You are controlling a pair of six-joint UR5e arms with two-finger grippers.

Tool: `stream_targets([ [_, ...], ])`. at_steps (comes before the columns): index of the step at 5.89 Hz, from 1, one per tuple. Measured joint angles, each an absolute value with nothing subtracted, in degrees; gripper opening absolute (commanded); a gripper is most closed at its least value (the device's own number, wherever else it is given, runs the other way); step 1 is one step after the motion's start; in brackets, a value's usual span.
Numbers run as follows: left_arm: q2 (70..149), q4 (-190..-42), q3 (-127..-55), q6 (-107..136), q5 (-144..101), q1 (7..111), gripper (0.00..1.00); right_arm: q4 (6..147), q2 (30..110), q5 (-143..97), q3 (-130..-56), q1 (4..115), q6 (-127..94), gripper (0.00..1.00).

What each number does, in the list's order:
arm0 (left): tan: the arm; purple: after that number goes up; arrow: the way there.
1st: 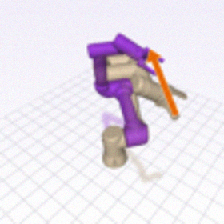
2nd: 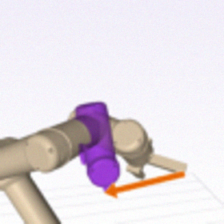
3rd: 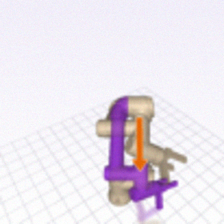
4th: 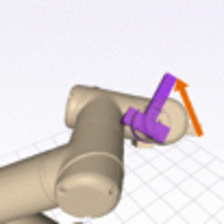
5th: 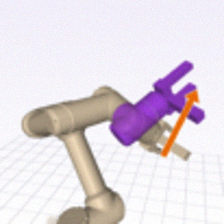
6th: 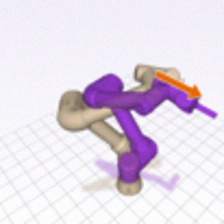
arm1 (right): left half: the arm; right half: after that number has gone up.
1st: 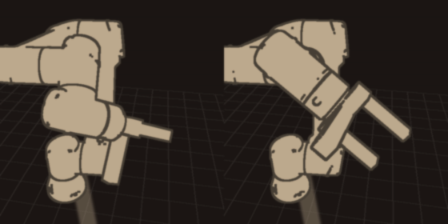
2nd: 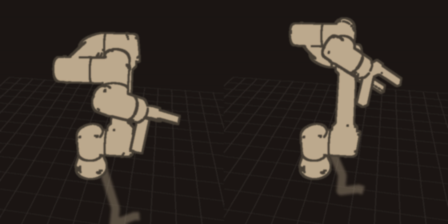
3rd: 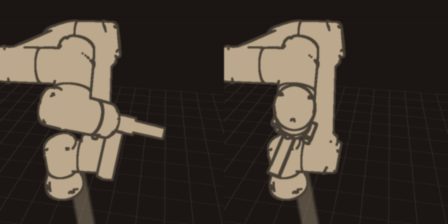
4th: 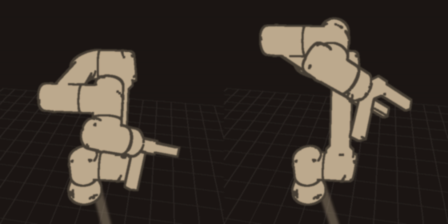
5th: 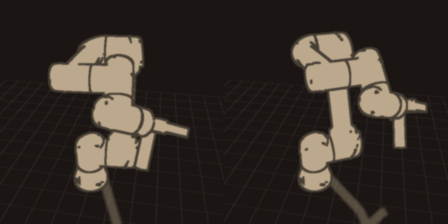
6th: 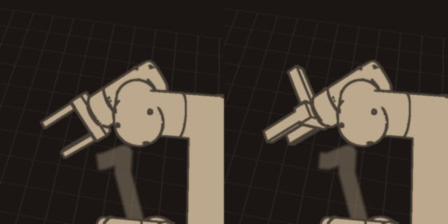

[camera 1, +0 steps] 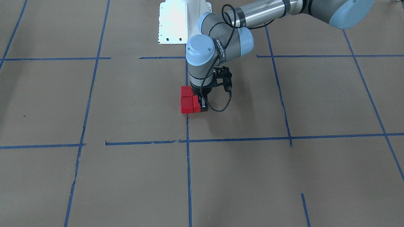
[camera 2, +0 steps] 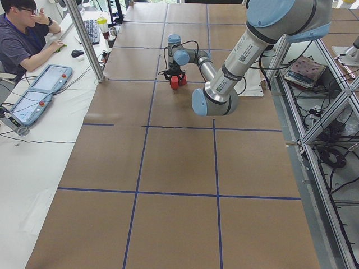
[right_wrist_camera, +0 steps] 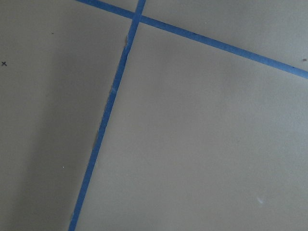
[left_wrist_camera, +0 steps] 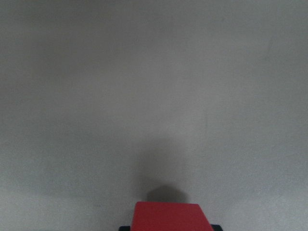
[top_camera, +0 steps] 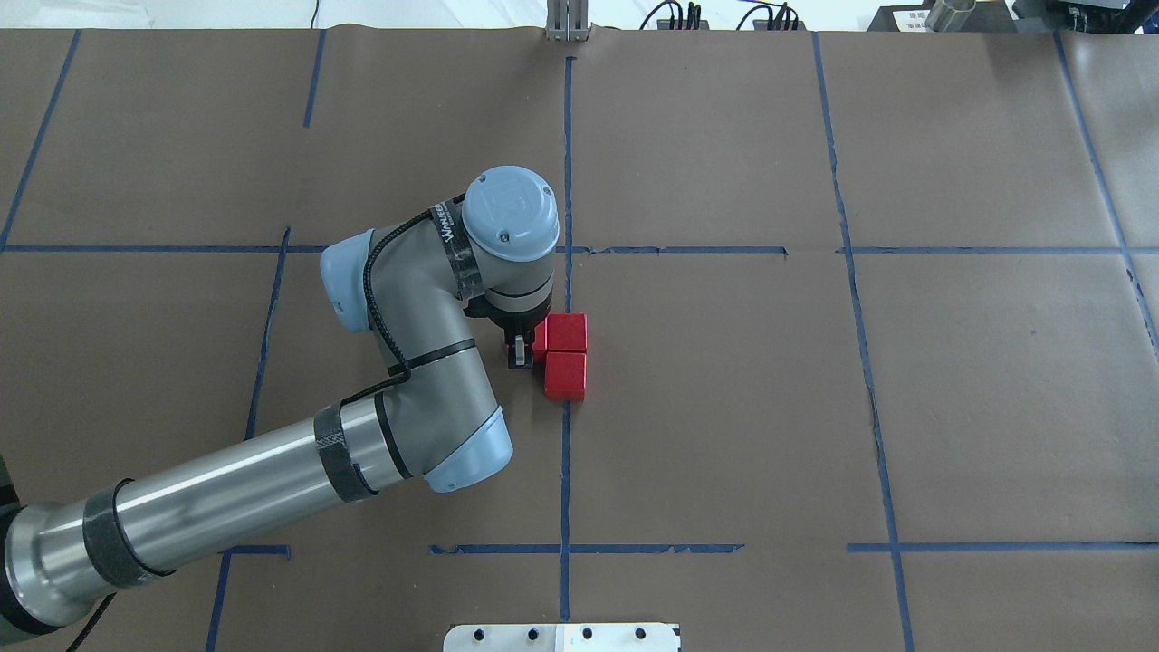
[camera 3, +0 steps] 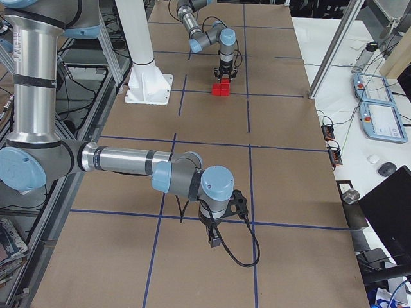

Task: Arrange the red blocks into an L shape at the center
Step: 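Set the cube beside the farther center cube and open the left gripper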

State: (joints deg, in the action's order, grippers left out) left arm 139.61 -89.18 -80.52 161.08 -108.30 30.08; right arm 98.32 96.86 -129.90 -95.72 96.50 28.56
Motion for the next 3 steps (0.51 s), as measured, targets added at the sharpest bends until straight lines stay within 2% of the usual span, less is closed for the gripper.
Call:
stream_targets([
  [3, 139.44, -89.73, -80.38, 161.08, -108.20, 30.06, 0.18, 98.29, 96.86, -129.90, -95.79, 96.50, 28.57, 1.00],
])
